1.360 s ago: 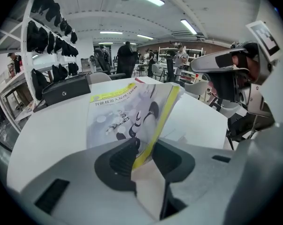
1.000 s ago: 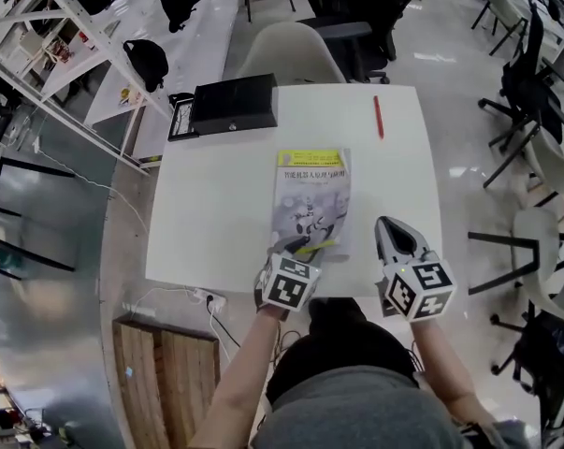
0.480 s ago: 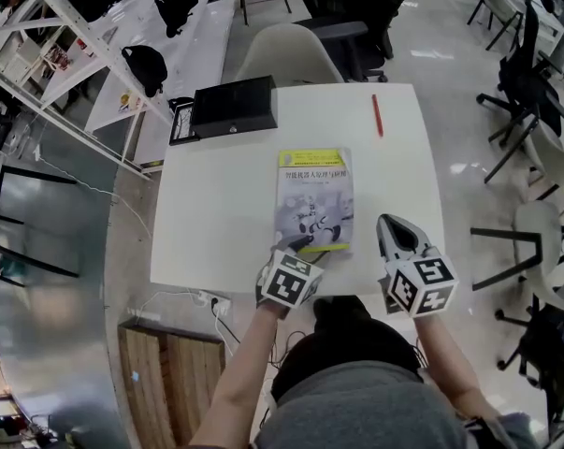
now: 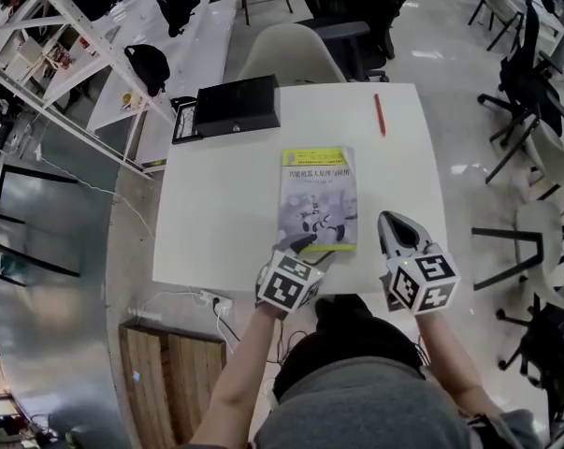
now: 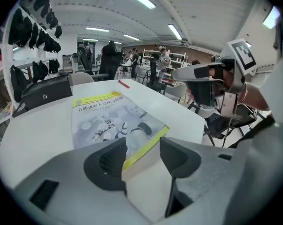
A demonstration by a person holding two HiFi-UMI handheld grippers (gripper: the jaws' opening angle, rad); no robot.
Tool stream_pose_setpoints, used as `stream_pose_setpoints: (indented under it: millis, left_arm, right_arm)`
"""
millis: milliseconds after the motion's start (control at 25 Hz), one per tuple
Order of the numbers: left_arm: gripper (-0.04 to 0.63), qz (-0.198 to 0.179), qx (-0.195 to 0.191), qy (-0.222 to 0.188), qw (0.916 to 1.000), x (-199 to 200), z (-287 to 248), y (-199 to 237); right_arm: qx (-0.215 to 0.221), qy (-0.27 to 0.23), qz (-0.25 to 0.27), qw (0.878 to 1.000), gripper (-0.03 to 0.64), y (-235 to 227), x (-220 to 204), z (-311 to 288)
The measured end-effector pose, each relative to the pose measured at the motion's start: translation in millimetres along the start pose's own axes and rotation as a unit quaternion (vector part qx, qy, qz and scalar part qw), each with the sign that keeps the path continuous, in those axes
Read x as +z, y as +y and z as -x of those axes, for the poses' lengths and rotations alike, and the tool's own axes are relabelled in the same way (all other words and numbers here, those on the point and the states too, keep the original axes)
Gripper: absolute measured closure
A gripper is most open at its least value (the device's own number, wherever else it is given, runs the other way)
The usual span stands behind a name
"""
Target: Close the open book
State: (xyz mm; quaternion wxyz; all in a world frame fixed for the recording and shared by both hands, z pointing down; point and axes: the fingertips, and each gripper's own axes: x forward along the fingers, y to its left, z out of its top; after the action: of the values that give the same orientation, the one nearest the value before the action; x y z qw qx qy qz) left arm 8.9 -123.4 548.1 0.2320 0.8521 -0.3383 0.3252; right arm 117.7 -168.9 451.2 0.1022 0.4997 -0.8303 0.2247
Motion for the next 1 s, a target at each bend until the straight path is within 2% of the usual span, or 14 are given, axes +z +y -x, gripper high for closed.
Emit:
stream_pose_setpoints:
  millis: [200,440,680,1000]
  left_arm:
    - [0.377,0.017,0.01,-0.054,0.9984,24,16,4]
    - [0.392,0.039,0.053,-0.114,0.9912,49,37,23]
    - [0.481,0.055,0.105,-0.161,0.9798,64,61,40]
    - [0.54,0.08,0.156,-0.209,0.9619,75,86,59]
  right_arm:
    - [0.006,-0.002,0.004,1.0,0.614,6,3,-3]
    - [0.013,-0.01,0.003,1.0,0.614,12,9,-9]
    - [0.024,-0.016,0.008,1.0,0.614,19,15,-14]
    - [0.036,-0.021,0.021,0.999,0.614,25,23,-21]
